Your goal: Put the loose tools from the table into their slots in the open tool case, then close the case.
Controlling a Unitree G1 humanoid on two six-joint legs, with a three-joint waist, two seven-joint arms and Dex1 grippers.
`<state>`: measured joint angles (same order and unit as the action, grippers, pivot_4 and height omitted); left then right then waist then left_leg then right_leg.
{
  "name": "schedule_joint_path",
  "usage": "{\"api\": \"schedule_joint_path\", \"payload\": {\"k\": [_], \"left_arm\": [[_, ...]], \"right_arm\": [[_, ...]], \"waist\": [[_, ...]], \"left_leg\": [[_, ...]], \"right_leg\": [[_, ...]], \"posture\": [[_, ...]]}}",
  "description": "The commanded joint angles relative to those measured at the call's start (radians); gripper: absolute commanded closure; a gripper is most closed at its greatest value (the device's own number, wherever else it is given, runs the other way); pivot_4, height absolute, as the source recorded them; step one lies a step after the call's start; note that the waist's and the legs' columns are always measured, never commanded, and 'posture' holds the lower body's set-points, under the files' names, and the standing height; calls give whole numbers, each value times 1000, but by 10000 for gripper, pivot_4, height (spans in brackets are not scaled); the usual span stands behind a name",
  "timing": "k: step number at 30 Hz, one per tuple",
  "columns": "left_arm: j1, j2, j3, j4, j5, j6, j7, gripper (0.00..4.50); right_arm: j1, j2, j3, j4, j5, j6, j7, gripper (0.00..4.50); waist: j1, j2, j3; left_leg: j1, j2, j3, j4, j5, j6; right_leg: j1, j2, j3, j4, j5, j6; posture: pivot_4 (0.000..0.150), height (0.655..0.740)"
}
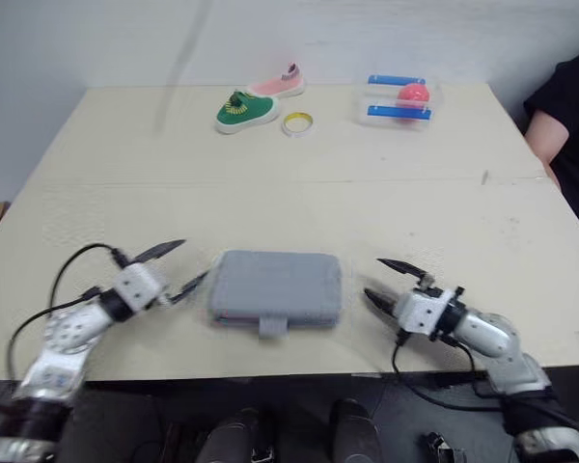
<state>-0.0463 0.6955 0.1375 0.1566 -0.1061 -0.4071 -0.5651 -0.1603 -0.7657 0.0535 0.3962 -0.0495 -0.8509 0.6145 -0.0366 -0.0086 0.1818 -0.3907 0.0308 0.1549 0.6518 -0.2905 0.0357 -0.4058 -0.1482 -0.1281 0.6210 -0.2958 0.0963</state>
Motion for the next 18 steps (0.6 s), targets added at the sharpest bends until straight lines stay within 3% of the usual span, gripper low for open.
{"api": "schedule_joint_path", "payload": {"k": [1, 5, 7, 10, 13, 16, 18], "left_arm": [[51, 32, 96, -75, -108, 67, -43, 10638], [76, 55, 150, -177, -254, 242, -111, 10638], [67, 61, 150, -215, -305, 318, -144, 10638], [-1, 53, 118, -239, -328, 408, -157, 18690], [-99, 39, 67, -214, -299, 479, -150, 30848], [-197, 22, 4, -179, -263, 551, -152, 44586], [-307, -16, -70, -103, -213, 589, -152, 44586]], "right_arm": [[36, -58, -60, -40, 78, -7, 35, 13810], [105, -114, -76, -148, 283, 174, 171, 13810], [150, -132, -74, -273, 441, 341, 257, 18752], [190, -148, -67, -400, 545, 519, 340, 31499], [236, -177, -32, -517, 570, 645, 422, 44832], [258, -189, -2, -594, 550, 742, 457, 45000], [251, -175, 33, -642, 538, 826, 450, 45000]], "waist": [[5, 0, 0], [14, -1, 0], [19, 0, 0], [26, 0, 0], [36, 0, 0], [42, -1, 0], [45, -1, 0]], "left_leg": [[0, 0, 0, 0, 0, 0], [2, 0, -5, 1, -1, 0], [4, 0, -8, 0, -1, -1], [4, 1, -9, 0, -2, -2], [4, 1, -9, 1, -2, -2], [4, 0, -9, 1, -2, -2], [3, 0, -9, 2, -2, -2]], "right_leg": [[0, 0, 0, -1, 0, 0], [6, -1, 3, -2, 0, -1], [8, -1, 3, -2, -1, -1], [9, -1, 3, -2, -1, -2], [9, -1, 2, -3, -1, -2], [9, -1, 1, -3, -1, -3], [9, -1, 1, -3, -1, -2]], "posture": [[1500, 7400], [1500, 7400], [1500, 7400], [1500, 7400], [1500, 7400], [1500, 7400], [1500, 7400]]}}
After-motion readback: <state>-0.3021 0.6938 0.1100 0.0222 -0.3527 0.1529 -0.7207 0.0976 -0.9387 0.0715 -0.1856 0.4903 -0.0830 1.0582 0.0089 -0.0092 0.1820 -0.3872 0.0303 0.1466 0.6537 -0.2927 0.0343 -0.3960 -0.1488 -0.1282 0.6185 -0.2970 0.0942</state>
